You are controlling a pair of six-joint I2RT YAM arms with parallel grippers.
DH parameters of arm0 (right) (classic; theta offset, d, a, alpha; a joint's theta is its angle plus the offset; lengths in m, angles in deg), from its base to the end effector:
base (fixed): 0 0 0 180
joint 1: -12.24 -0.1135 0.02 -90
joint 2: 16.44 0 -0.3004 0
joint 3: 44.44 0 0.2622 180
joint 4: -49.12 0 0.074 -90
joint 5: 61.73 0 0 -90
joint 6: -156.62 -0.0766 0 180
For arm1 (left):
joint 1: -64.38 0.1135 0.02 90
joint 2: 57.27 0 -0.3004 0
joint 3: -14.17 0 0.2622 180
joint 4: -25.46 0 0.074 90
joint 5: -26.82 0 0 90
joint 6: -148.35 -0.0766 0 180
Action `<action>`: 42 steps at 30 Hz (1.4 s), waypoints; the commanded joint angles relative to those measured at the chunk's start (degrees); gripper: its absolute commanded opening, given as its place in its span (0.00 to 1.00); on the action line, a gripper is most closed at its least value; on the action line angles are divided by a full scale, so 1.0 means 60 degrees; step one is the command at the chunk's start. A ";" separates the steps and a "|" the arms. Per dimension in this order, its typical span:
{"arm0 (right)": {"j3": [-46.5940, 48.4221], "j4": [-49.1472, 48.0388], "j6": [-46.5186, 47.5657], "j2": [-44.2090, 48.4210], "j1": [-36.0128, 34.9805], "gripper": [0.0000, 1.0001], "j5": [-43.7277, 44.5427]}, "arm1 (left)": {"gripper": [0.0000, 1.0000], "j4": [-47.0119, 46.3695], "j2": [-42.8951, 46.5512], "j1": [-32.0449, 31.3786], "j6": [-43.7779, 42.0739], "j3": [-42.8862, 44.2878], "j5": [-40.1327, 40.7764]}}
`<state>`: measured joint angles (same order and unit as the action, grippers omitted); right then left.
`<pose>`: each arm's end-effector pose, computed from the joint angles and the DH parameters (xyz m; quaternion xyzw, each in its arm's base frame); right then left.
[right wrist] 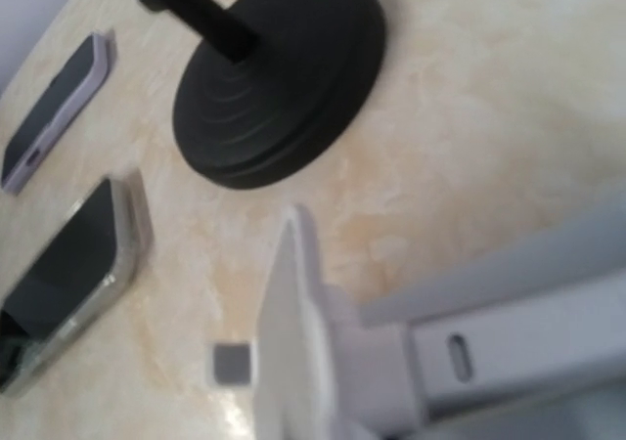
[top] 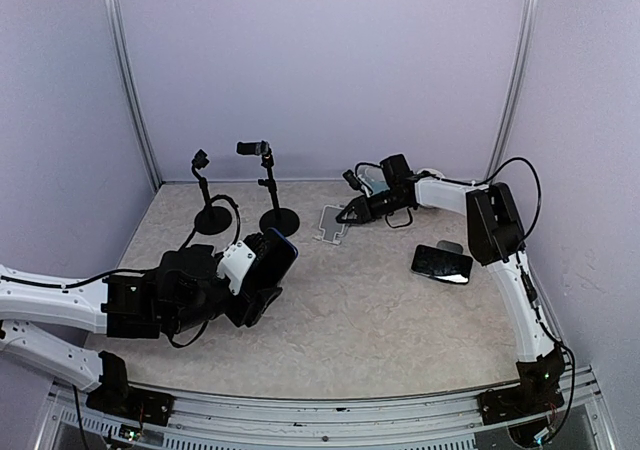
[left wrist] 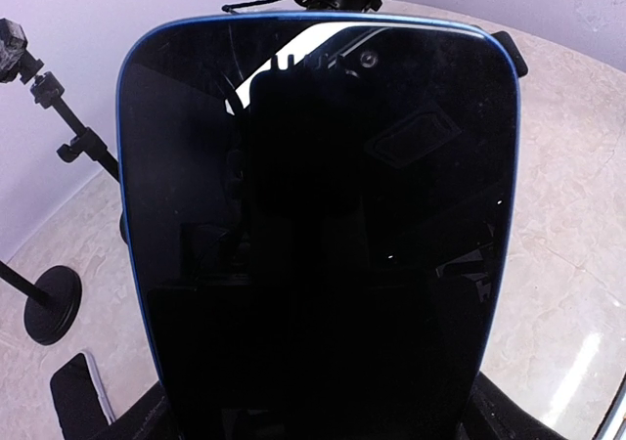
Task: Remove the phone from the phone stand
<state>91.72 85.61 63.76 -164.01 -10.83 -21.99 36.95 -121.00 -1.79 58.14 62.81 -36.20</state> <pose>0.5409 0.2944 0.1315 -0.2984 0.8051 0.4592 0.2280 0.1398 -0.2306 0.2510 0.3502 0.7594 -0.1118 0.5368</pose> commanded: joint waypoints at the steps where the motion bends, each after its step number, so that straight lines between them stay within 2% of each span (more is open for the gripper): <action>1: -0.0315 -0.0286 -0.0022 0.0329 0.0049 0.37 0.0219 | 0.45 -0.0630 -0.0031 0.0079 0.0120 0.0132 -0.0068; 4: -0.0561 -0.0347 -0.0008 0.0573 0.0051 0.43 0.0276 | 0.45 -0.0657 -0.0045 0.0080 0.0144 0.0146 -0.0073; 13: -0.1684 -0.0877 -0.0070 0.1370 -0.0055 0.48 -0.0129 | 0.45 -0.0558 -0.0081 0.0058 0.0192 0.0230 -0.0088; 24: -0.3513 -0.1752 -0.0165 0.3202 -0.0321 0.52 -0.0020 | 0.45 -0.0251 -0.0705 0.0084 0.0866 0.0788 -0.0246; 32: -0.5255 -0.2755 -0.0488 0.5313 -0.0344 0.53 -0.0006 | 0.46 0.0135 -0.2225 0.0132 0.1879 0.1842 -0.0713; 42: -0.8138 -0.3841 -0.0889 0.7908 -0.0340 0.53 0.0784 | 0.39 0.1605 -0.5289 0.0694 0.4285 0.4553 -0.1537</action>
<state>48.09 66.05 59.59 -121.91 -12.51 -20.42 43.09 -147.75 0.79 75.43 83.60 -43.06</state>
